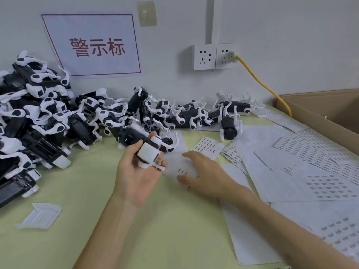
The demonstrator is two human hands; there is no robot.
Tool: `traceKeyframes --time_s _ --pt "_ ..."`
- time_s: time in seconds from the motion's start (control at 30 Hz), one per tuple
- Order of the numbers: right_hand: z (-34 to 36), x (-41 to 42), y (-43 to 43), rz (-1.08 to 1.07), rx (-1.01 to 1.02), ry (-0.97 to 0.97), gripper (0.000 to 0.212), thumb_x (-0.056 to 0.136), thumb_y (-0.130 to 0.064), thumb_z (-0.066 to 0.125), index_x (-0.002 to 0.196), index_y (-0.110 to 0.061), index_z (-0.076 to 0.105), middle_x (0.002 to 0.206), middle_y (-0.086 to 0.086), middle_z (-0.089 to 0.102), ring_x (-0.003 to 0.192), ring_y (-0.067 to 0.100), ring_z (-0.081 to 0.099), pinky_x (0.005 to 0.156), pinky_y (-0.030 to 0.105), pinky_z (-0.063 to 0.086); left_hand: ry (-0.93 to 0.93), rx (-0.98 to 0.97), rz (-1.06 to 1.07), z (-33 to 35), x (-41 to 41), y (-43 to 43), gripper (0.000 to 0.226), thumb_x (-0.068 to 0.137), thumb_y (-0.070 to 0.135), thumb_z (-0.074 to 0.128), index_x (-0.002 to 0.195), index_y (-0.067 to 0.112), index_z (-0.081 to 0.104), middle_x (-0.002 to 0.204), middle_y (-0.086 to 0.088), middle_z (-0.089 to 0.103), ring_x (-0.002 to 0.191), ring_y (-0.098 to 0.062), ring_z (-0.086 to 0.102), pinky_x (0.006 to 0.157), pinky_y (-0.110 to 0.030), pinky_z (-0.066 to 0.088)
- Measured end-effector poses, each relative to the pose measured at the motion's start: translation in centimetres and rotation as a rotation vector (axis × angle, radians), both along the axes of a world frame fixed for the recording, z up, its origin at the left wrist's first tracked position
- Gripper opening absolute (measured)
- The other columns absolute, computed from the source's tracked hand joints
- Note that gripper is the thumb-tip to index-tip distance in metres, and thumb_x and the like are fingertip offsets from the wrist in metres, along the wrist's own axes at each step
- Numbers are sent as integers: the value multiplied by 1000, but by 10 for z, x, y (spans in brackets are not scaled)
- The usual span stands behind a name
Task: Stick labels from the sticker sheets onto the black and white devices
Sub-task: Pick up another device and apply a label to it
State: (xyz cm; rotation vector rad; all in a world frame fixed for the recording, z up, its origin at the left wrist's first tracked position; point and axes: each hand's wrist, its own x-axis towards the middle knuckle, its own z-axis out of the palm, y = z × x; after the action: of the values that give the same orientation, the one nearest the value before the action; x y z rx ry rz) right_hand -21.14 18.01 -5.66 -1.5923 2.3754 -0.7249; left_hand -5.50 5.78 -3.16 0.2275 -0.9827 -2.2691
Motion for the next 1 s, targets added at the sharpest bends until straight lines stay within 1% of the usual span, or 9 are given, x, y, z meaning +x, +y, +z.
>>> traceKeyframes --time_s 0.07,0.17,0.3,0.4,0.5,0.67,0.83,0.9,1.0 --pt "-7 5 -2 48 23 73 71 93 -55 64 151 -23 40 155 -3 43 139 17 39 109 24 24 -31 16 56 -1 -1 0 23 84 30 65 96 13 75 84 -3 63 68 -17 50 61 -27 44" --pt "-3 -1 1 -4 -20 26 61 92 -51 66 146 -29 47 146 -8 53 125 15 53 101 26 38 -112 -9 133 -2 -1 0 16 84 29 67 89 16 76 78 0 63 58 -15 44 50 -24 36" --pt "4 -5 1 -119 -249 -111 45 93 -45 67 136 -32 58 127 -12 66 113 12 61 88 26 45 -217 -72 219 -3 -5 1 14 86 32 68 88 20 75 77 1 64 54 -12 49 55 -26 31" --pt "9 -5 4 -97 -479 -178 45 94 -47 64 135 -30 59 121 -19 67 109 2 61 87 21 46 -327 -96 298 -6 -10 2 15 90 26 69 104 23 73 91 0 72 63 -15 60 54 -24 32" --pt "12 1 7 -12 -575 -229 48 96 -49 59 140 -30 56 128 -23 63 118 -1 58 94 15 44 -402 -106 374 -12 -13 4 30 92 21 71 123 18 68 101 -4 73 74 -21 59 57 -27 36" --pt "12 10 8 77 -545 -208 52 96 -56 54 142 -32 52 130 -22 61 119 0 57 95 15 43 -392 -226 254 -8 -15 11 49 80 41 77 123 17 69 97 -5 73 66 -15 63 55 -25 42" --pt "11 11 8 89 -487 -210 51 97 -56 54 143 -34 51 135 -20 59 127 0 51 106 25 41 -345 -313 91 -5 -13 17 46 91 53 65 125 22 71 115 -10 73 91 -20 63 70 -30 46" --pt "11 10 8 82 -495 -210 50 97 -55 55 142 -34 53 133 -20 60 124 0 53 104 27 43 -327 -282 65 -4 -13 19 47 90 59 61 121 25 74 114 -6 74 87 -17 66 63 -27 46" --pt "11 9 8 75 -501 -220 49 97 -53 57 141 -33 53 134 -20 61 123 -1 54 104 30 45 -325 -254 92 -3 -12 19 68 82 61 69 133 17 64 109 -5 70 74 -13 61 58 -25 41"
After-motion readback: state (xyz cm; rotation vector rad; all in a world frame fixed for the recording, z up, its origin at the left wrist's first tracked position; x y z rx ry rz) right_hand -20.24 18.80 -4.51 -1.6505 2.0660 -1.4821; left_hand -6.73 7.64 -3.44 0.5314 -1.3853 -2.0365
